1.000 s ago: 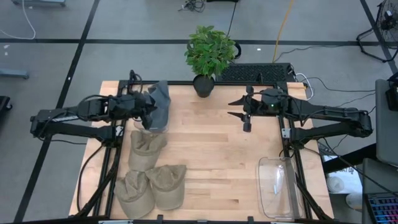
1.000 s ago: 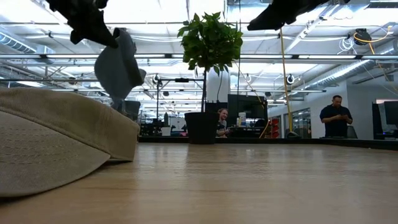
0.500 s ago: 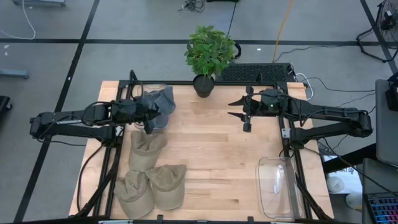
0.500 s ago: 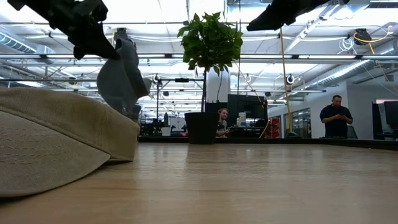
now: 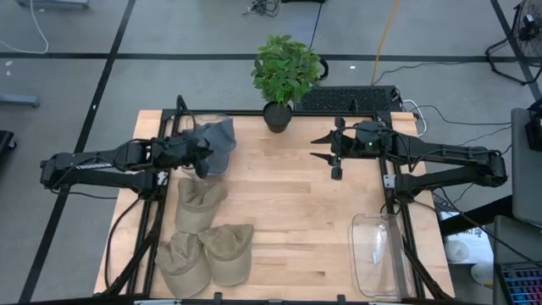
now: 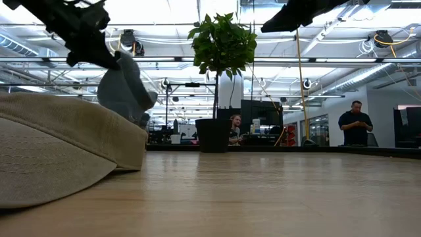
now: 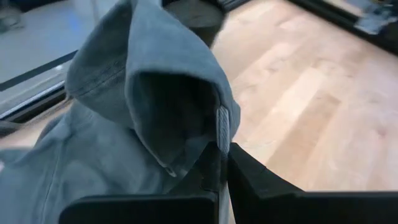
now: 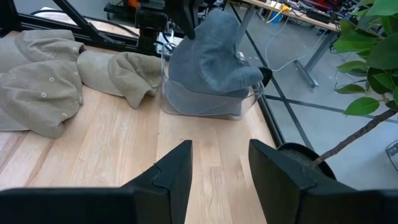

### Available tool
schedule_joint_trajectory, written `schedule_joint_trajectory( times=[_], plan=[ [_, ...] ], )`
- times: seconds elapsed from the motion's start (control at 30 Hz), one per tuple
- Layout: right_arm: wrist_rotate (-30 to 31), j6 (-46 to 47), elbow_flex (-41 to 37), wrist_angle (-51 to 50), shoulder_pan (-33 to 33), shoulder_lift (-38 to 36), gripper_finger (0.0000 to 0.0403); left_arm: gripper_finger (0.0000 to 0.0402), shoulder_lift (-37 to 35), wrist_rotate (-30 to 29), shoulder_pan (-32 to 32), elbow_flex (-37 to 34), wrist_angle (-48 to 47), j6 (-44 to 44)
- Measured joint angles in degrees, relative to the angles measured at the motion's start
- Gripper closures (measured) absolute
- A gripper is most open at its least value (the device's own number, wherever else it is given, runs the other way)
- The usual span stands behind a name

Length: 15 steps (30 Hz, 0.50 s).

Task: Pick & Place hat
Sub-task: Put the blue cap into the left transparent bin

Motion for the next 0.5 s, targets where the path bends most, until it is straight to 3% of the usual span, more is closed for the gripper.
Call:
schedule_joint_trajectory(
  times=[0.43, 0.5],
  plan=[
    [0.00, 0.12, 0.02, 0.68, 0.00, 0.00, 0.0259, 0.0394, 0.16, -4.67, 0.02, 0.07, -7.23, -7.14],
    [0.00, 0.13, 0.02, 0.80, 0.00, 0.00, 0.0259, 0.0379, 0.19, -3.66, 0.02, 0.07, -7.86, -8.81]
  ],
)
